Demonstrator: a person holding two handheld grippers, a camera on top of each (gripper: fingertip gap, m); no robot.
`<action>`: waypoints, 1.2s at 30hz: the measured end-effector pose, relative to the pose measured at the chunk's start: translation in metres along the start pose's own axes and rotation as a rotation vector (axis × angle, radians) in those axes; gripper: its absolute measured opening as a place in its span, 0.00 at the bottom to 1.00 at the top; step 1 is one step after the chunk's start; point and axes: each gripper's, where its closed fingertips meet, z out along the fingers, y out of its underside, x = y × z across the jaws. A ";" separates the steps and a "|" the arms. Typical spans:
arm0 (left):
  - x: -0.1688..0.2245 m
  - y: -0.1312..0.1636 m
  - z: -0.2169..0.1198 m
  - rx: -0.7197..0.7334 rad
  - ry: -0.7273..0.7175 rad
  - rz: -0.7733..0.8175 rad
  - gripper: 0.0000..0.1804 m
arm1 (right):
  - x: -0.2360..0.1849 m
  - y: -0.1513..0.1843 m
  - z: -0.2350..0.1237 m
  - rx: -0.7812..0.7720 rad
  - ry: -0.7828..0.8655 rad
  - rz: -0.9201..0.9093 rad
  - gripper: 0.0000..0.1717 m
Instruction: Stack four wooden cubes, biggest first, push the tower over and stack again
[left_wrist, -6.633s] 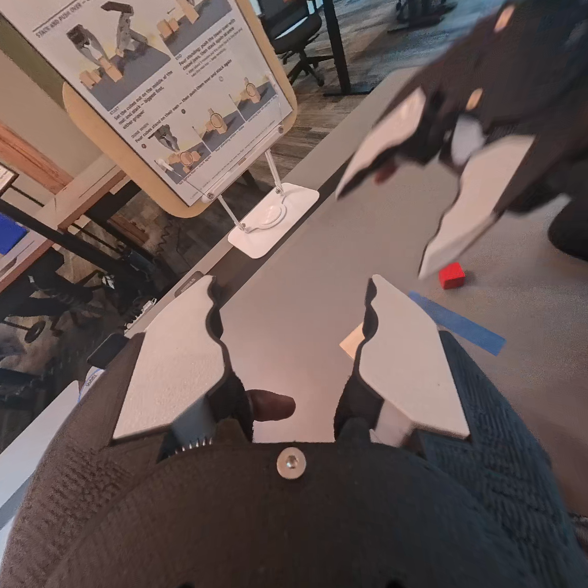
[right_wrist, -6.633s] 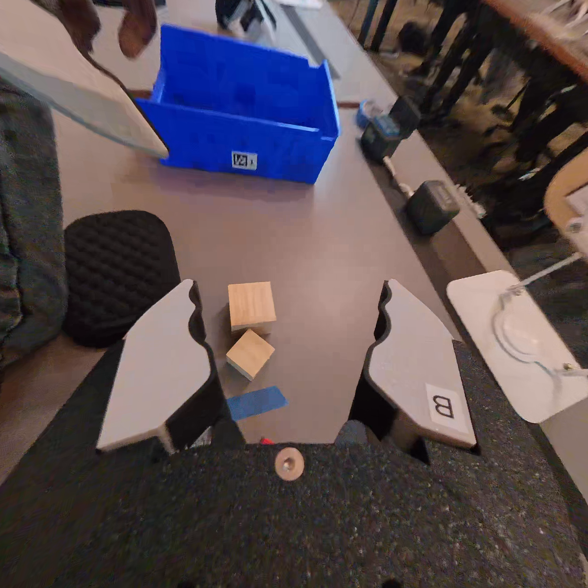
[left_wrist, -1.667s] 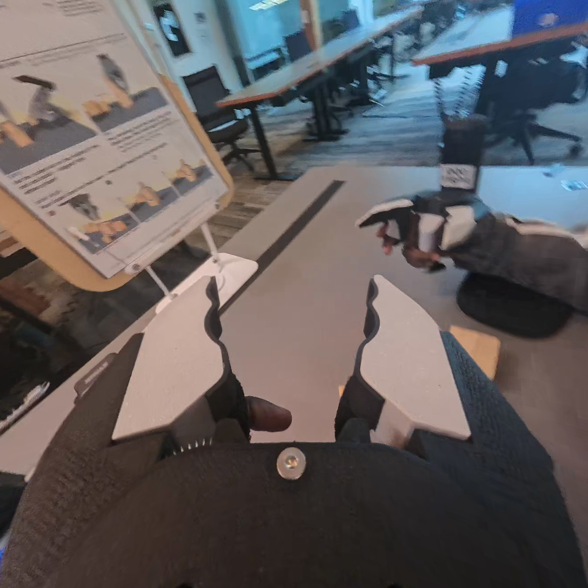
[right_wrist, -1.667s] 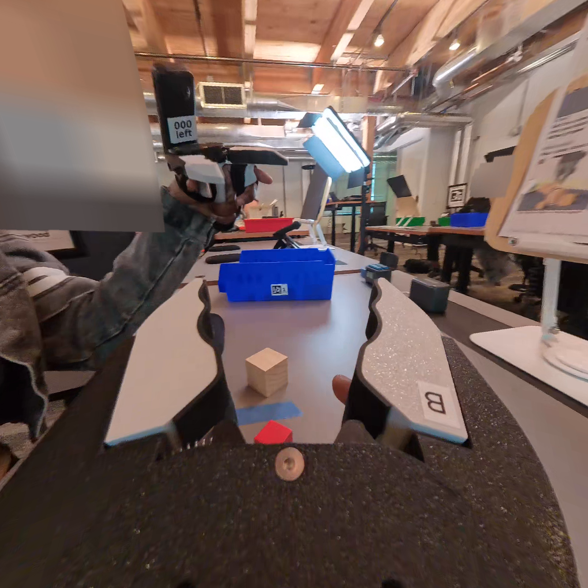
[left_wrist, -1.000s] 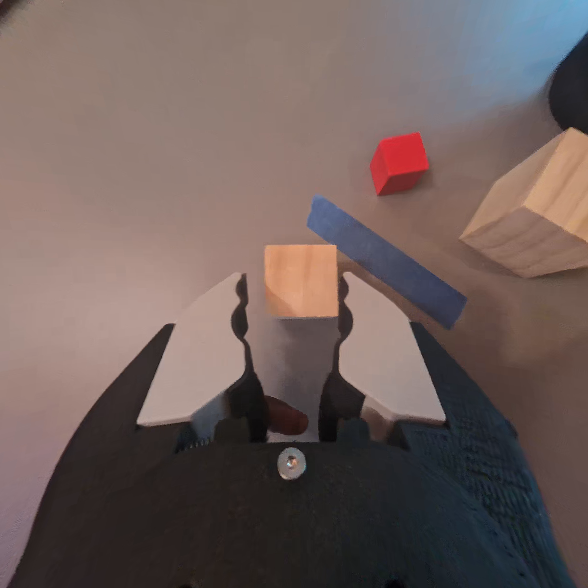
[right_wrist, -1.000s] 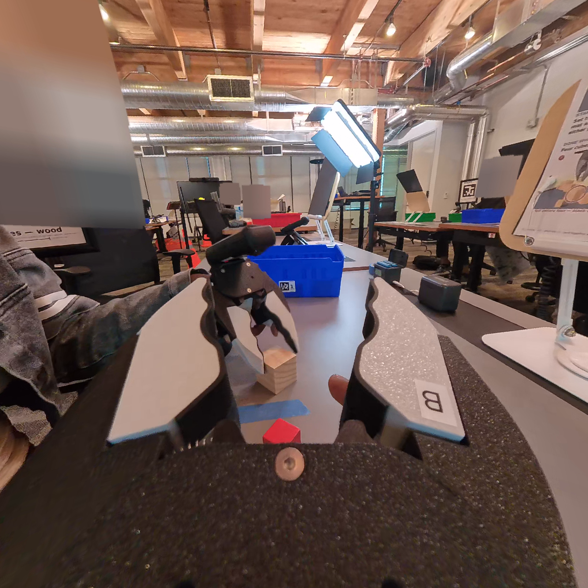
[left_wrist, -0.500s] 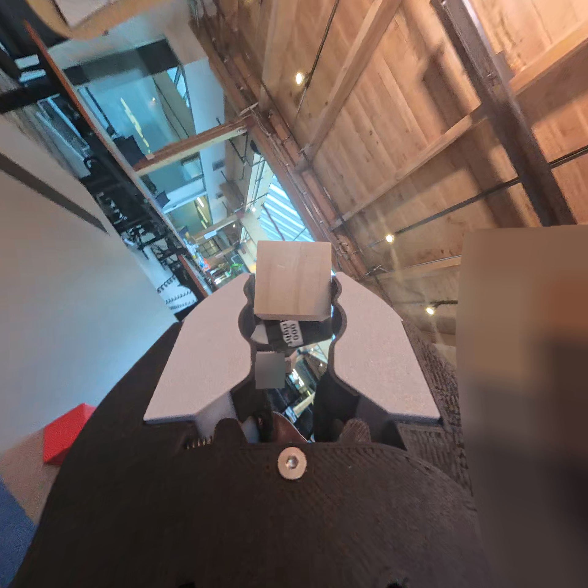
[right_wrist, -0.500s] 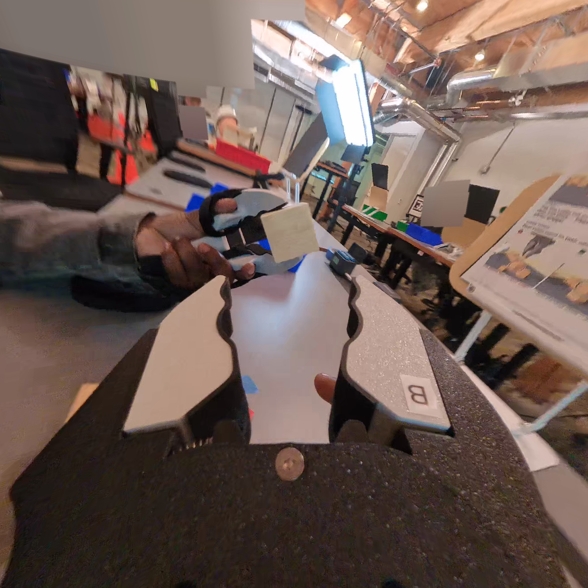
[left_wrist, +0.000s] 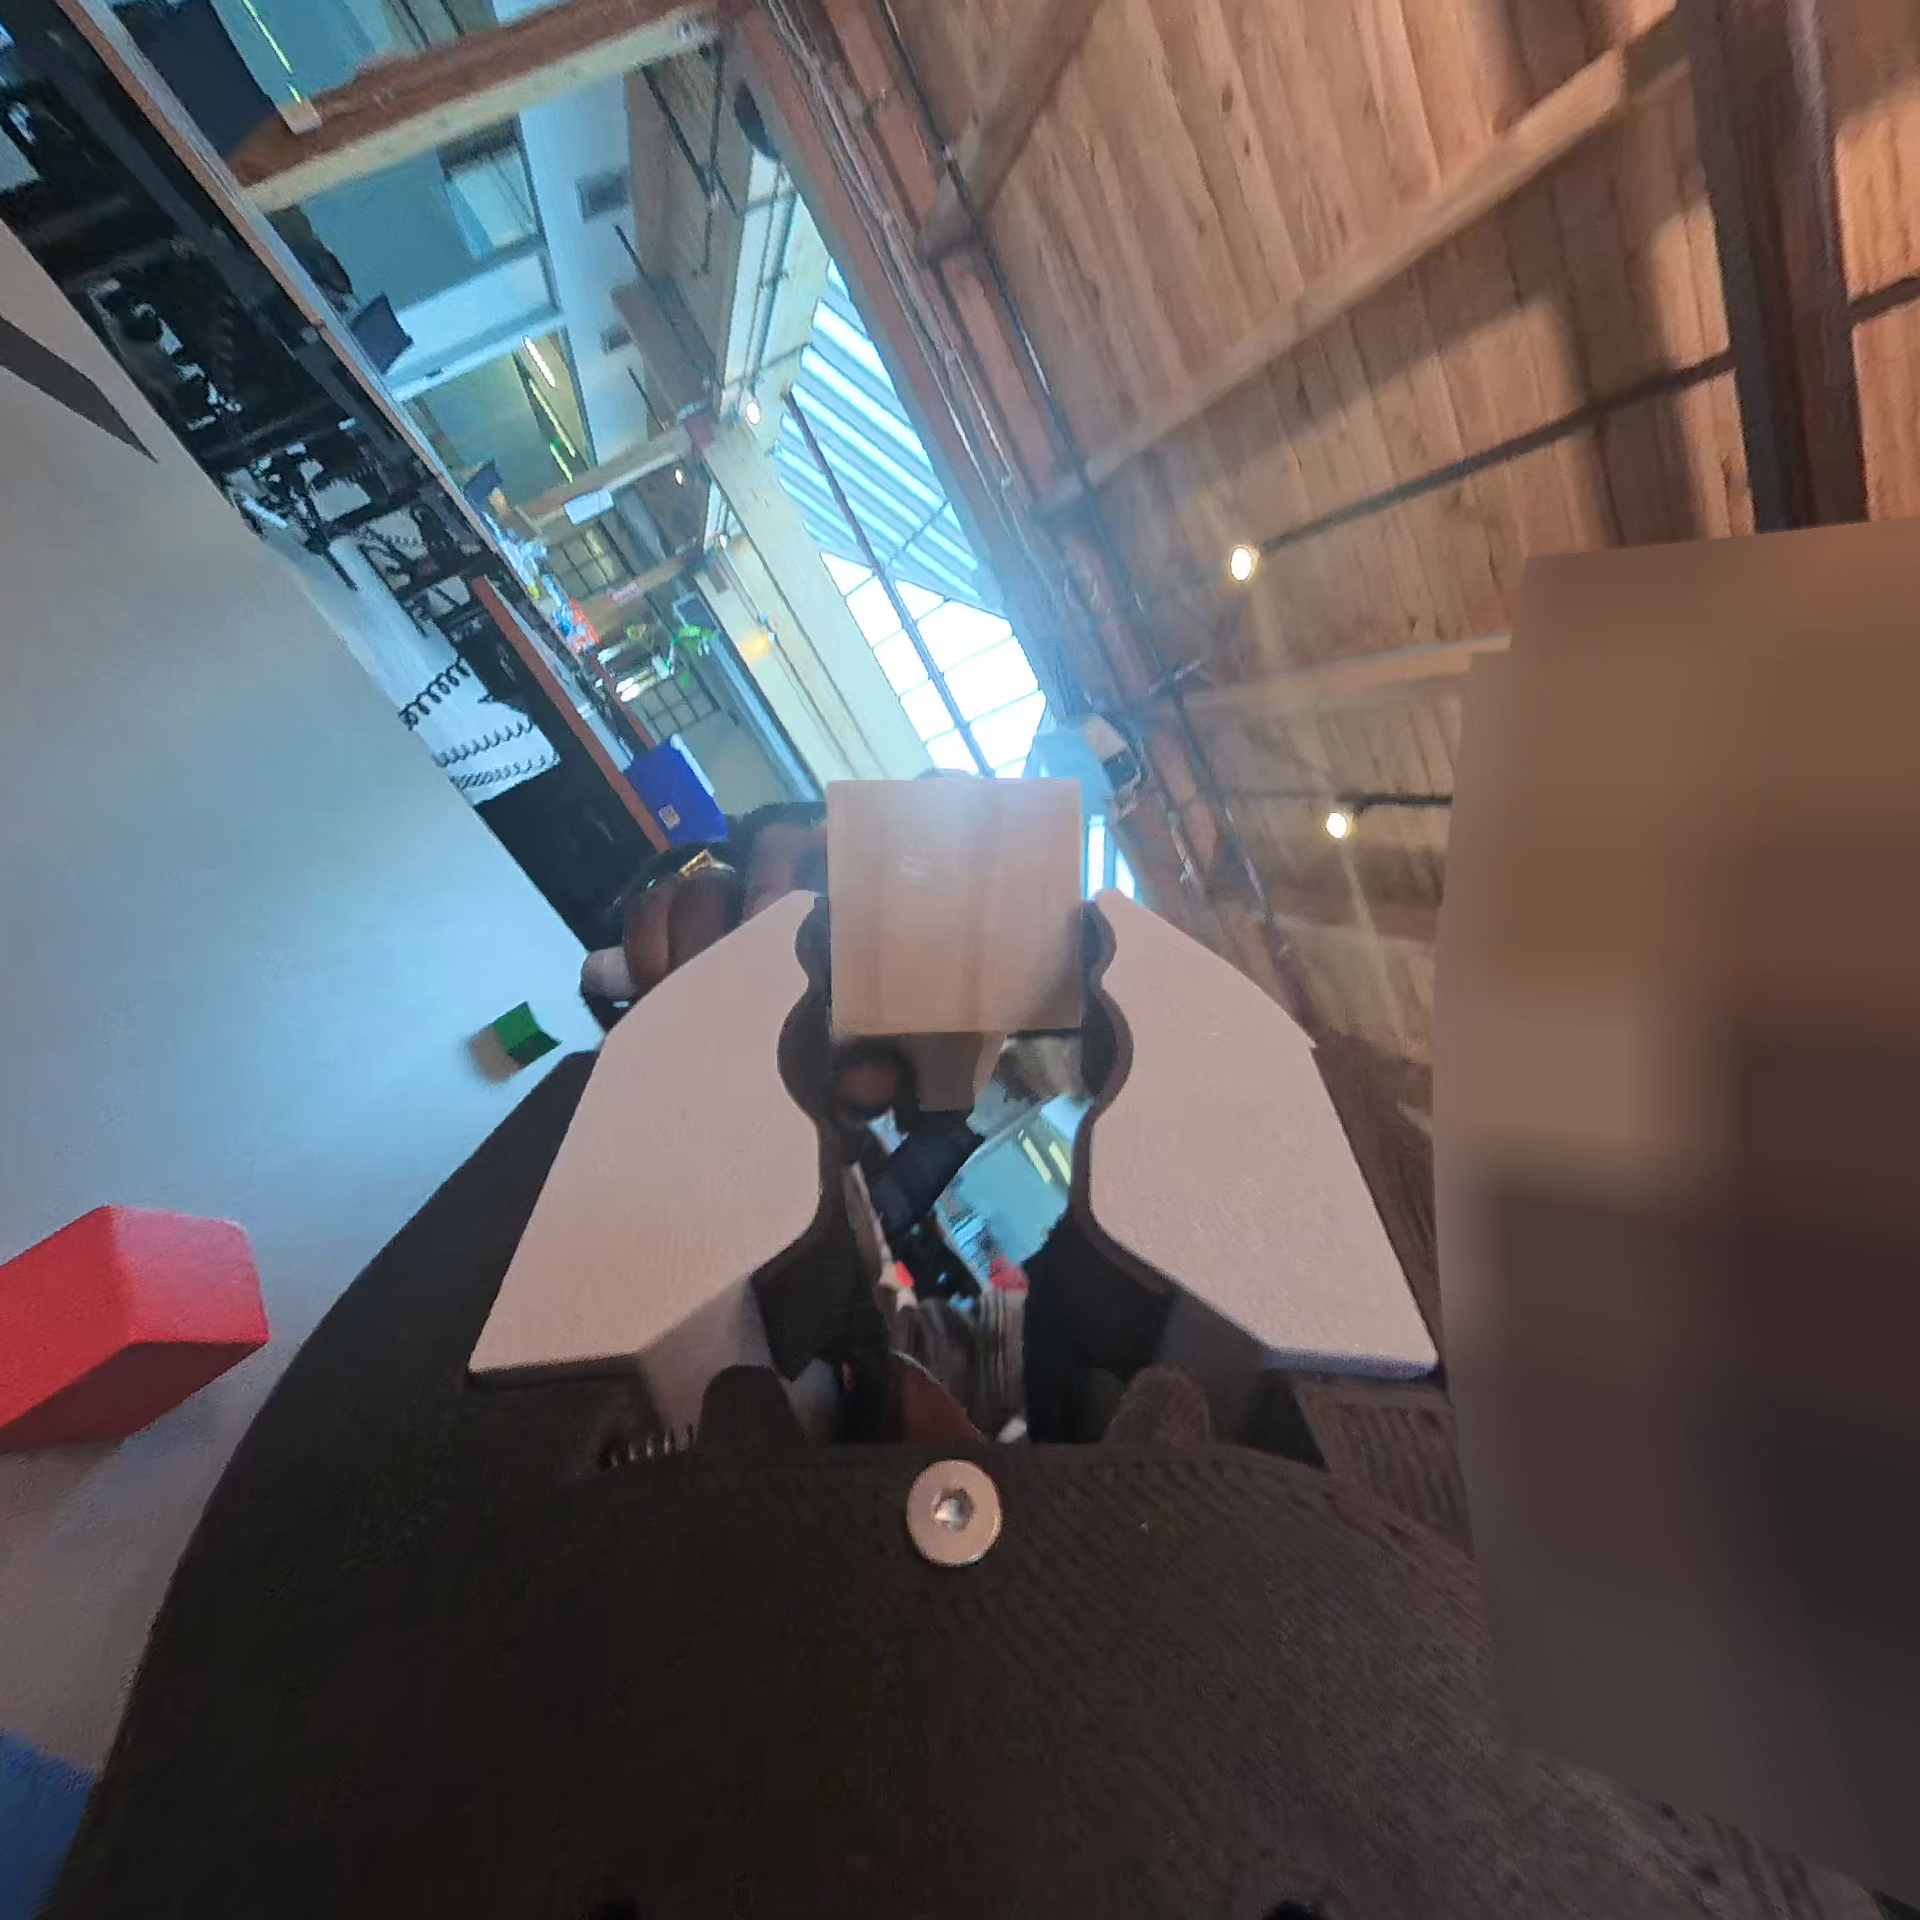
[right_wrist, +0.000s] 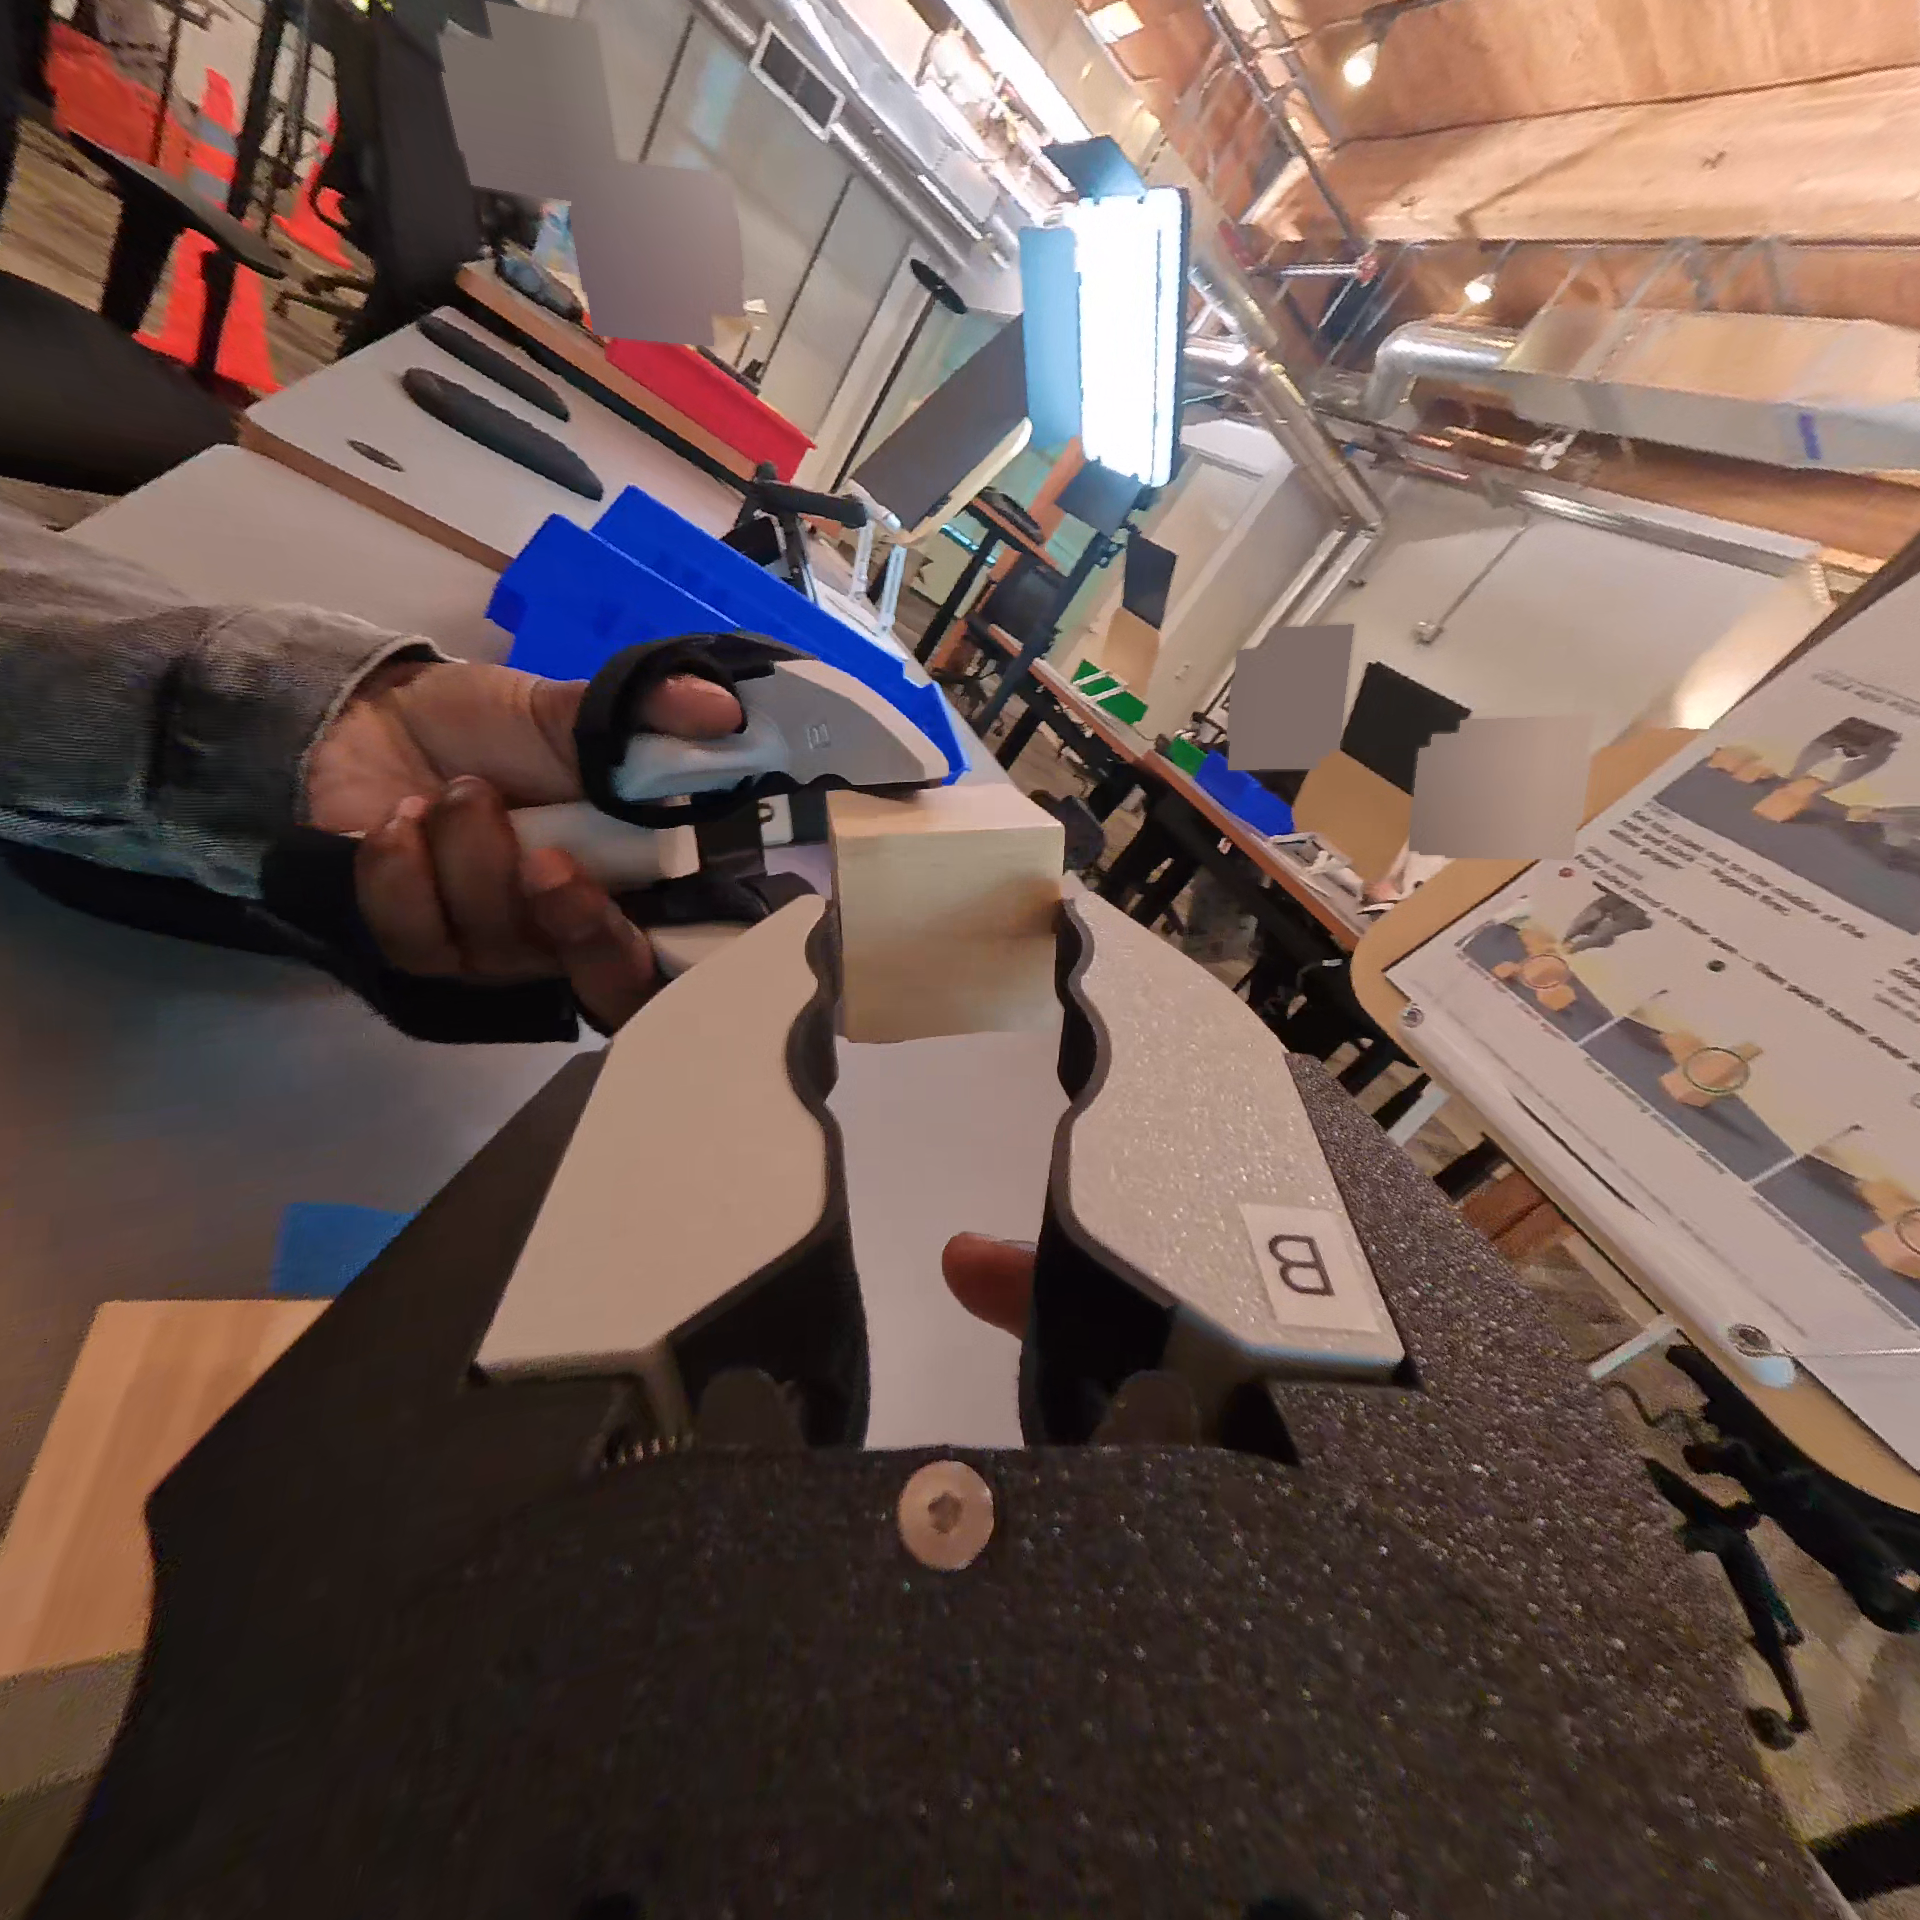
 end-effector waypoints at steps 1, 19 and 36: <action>0.001 0.003 -0.001 -0.035 -0.003 0.035 0.25 | -0.001 -0.001 -0.001 -0.008 -0.015 0.001 0.23; -0.037 0.082 -0.058 -0.771 -0.371 1.150 0.55 | -0.075 0.024 -0.067 -0.995 -0.504 0.092 0.23; -0.041 0.077 -0.060 -0.766 -0.399 1.151 0.54 | -0.097 0.044 -0.060 -1.184 -0.582 0.106 0.23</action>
